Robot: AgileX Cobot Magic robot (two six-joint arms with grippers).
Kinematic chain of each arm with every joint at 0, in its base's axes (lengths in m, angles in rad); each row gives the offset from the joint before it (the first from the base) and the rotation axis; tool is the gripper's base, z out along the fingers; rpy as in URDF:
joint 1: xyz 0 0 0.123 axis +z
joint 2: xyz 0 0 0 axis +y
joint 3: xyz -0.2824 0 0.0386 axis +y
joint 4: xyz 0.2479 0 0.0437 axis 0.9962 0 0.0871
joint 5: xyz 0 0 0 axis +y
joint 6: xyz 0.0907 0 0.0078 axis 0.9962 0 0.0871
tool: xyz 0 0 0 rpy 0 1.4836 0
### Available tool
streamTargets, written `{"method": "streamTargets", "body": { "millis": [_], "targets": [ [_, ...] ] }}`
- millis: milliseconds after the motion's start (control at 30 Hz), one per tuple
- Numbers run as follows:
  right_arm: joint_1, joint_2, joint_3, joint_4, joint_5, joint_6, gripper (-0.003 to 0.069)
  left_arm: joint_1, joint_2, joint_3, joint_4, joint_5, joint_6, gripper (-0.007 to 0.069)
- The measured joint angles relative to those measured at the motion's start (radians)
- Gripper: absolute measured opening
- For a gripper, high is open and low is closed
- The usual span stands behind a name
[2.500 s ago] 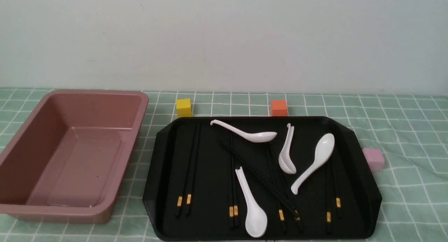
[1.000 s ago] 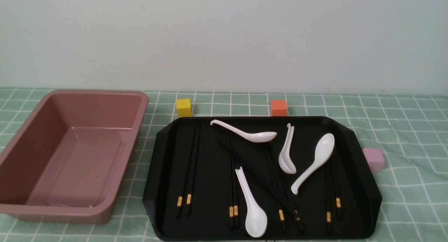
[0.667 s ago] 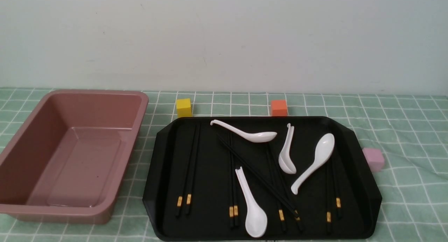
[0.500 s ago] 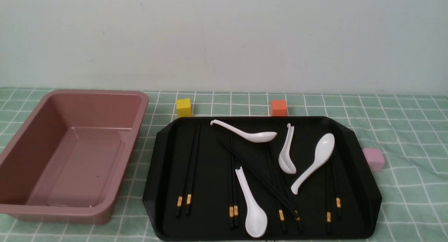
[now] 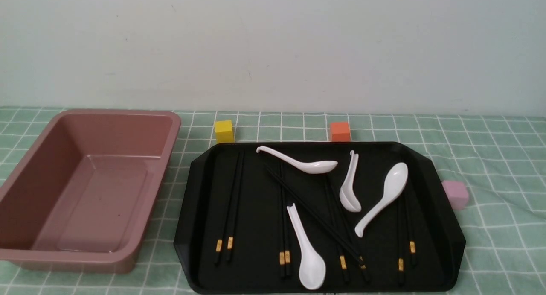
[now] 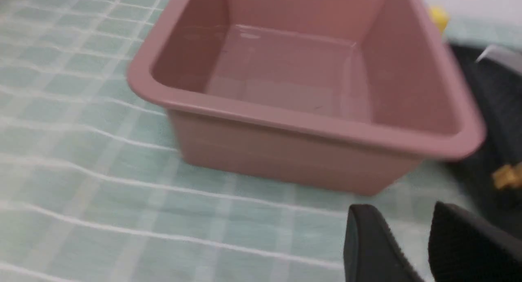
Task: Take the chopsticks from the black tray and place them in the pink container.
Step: 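Reach over to the black tray and grasp a pair of chopsticks with the left gripper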
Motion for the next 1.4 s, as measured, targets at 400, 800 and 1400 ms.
{"method": "streamTargets", "body": {
  "millis": [400,800,1400],
  "targets": [
    [0.0,0.0,0.0,0.0,0.0,0.0,0.024,0.0,0.0,0.0,-0.51,-0.291,-0.375,0.0239],
    [0.0,0.0,0.0,0.0,0.0,0.0,0.024,0.0,0.0,-0.14,-0.494,-0.649,-0.41,0.0235],
    [0.0,0.0,0.0,0.0,0.0,0.0,0.024,-0.024,1.213,-0.843,-0.335,0.678,0.125,-0.0013]
  ]
}}
